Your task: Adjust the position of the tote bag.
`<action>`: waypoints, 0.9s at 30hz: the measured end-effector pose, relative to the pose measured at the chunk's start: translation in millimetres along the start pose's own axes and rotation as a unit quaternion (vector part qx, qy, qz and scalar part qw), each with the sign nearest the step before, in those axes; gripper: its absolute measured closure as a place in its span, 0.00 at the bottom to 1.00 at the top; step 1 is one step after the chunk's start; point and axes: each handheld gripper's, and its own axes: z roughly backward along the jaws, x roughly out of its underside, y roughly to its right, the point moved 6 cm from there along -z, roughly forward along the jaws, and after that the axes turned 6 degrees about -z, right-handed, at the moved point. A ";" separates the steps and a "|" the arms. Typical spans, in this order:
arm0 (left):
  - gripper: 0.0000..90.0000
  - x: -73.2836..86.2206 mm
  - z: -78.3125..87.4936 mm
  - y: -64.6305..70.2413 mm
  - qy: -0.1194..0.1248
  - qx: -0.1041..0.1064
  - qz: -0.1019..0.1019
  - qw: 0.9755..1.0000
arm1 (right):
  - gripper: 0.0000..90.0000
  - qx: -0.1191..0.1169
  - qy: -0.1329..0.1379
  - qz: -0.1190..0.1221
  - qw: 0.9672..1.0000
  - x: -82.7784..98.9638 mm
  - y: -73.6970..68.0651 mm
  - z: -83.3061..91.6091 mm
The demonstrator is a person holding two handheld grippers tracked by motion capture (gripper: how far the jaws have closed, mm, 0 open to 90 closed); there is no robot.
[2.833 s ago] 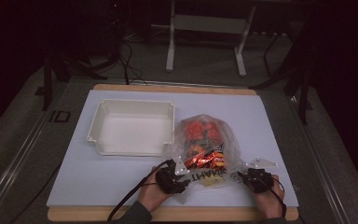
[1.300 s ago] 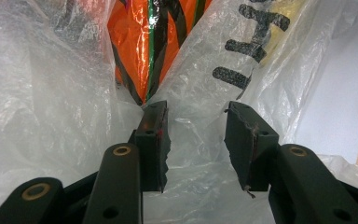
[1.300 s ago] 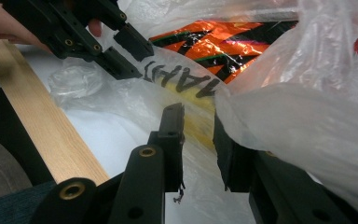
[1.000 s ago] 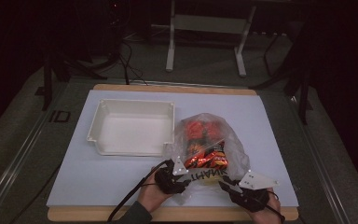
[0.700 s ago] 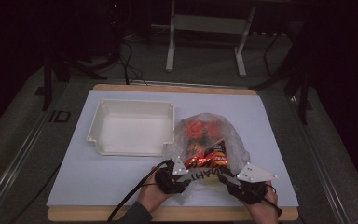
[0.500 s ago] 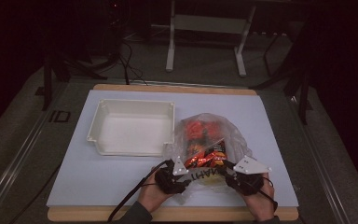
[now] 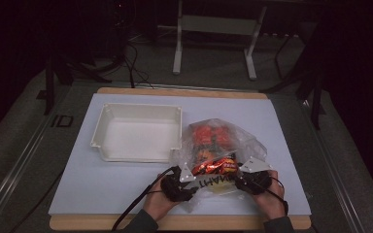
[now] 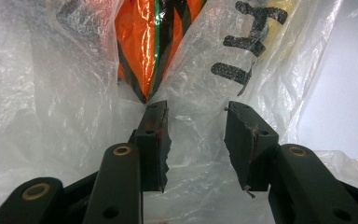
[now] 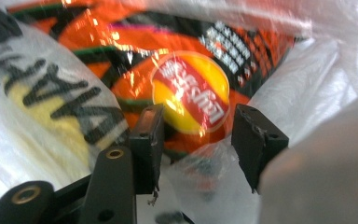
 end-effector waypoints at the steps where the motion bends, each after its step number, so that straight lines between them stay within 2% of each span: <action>1: 0.66 0.2 -0.1 -0.3 -0.001 0.000 -0.001 1.000 | 0.57 -0.003 -0.005 -0.002 1.000 3.8 1.3 -1.3; 7: 0.66 0.6 -0.9 -0.9 -0.005 -0.003 0.000 1.000 | 0.58 -0.012 -0.031 -0.009 0.999 20.6 8.3 -4.8; 11: 0.67 1.5 -1.1 -2.5 -0.009 -0.011 -0.001 1.000 | 0.61 -0.007 -0.048 -0.015 0.999 31.3 15.0 -5.9; 20: 0.72 4.9 1.9 -8.6 -0.017 -0.031 -0.002 0.999 | 0.68 -0.012 -0.049 -0.044 0.998 41.4 31.1 -0.7; 27: 0.74 8.9 5.7 -16.5 -0.025 -0.063 -0.004 0.998 | 0.71 -0.020 -0.043 -0.063 0.997 45.6 38.1 1.3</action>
